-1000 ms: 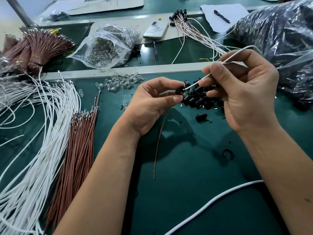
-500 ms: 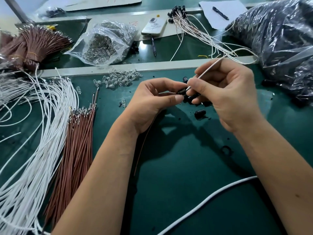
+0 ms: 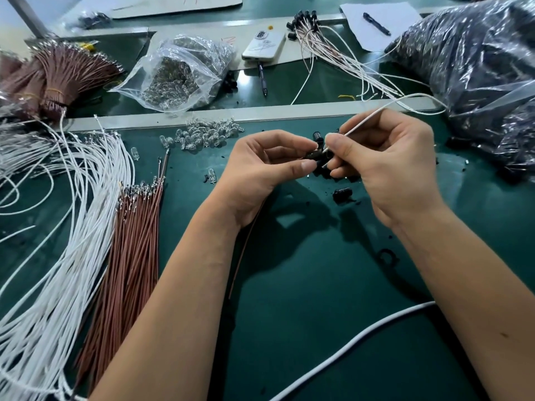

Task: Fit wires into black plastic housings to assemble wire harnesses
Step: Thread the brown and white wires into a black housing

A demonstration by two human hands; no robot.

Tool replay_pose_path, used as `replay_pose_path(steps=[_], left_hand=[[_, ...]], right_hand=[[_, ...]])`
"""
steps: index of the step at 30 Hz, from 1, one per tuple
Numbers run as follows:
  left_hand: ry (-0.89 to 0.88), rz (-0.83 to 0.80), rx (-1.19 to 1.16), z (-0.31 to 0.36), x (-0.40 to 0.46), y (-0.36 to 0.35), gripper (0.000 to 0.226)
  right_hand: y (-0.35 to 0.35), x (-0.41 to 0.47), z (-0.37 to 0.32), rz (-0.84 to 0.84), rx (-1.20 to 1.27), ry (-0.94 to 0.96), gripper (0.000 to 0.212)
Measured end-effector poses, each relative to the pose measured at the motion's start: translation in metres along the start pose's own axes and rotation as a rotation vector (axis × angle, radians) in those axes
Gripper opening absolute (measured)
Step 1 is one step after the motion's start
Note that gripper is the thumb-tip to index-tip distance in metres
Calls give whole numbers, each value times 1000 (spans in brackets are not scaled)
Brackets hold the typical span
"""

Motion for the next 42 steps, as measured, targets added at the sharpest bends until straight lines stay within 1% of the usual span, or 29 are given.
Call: replay_pose_path(steps=[4, 7, 12, 15, 17, 19, 22, 26, 28, 30, 32, 37, 42], left_hand=[[-13, 76, -12, 0, 1, 0, 23], [-17, 94, -9, 0, 2, -1, 20], [-30, 90, 67, -1, 0, -6, 18], [-5, 113, 1, 0, -1, -7, 19], [9, 137, -57, 1, 0, -6, 21], [14, 140, -65, 1, 0, -6, 21], [-9, 136, -17, 2, 0, -4, 20], [-7, 88, 61, 3, -2, -5, 16], [11, 104, 27, 3, -2, -6, 15], [29, 137, -43, 3, -1, -7, 15], [42, 165, -64, 3, 0, -6, 16], [1, 179, 160, 0, 0, -7, 16], [-54, 184, 181, -1, 1, -6, 9]], right_hand=[[-1, -1, 3, 62, -50, 24, 19], [-2, -2, 4, 91, -65, 55, 19], [-3, -3, 7, 100, 38, -34, 20], [-4, -4, 9, 105, 65, -77, 20], [-5, -5, 10, 104, 55, -93, 19], [-4, -5, 9, 101, 56, -87, 19], [-4, -5, 8, 78, 80, -91, 21], [-3, -5, 10, 81, 69, -131, 21], [-2, -4, 9, 75, 82, -148, 20], [-2, -3, 9, 38, 89, -181, 16], [-2, -2, 9, -4, 100, -226, 11], [2, 2, 9, -13, 70, -255, 12], [6, 4, 10, -41, -37, -212, 16]])
Point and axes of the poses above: each hand's wrist, its own x-axis towards the middle knuckle, its own y-axis out of the back of the hand, z = x × y, the point moved 2 cm from there along x, towards the middle knuckle, and after that the axes turned 7 degrees about z, right-handed, at the moved point
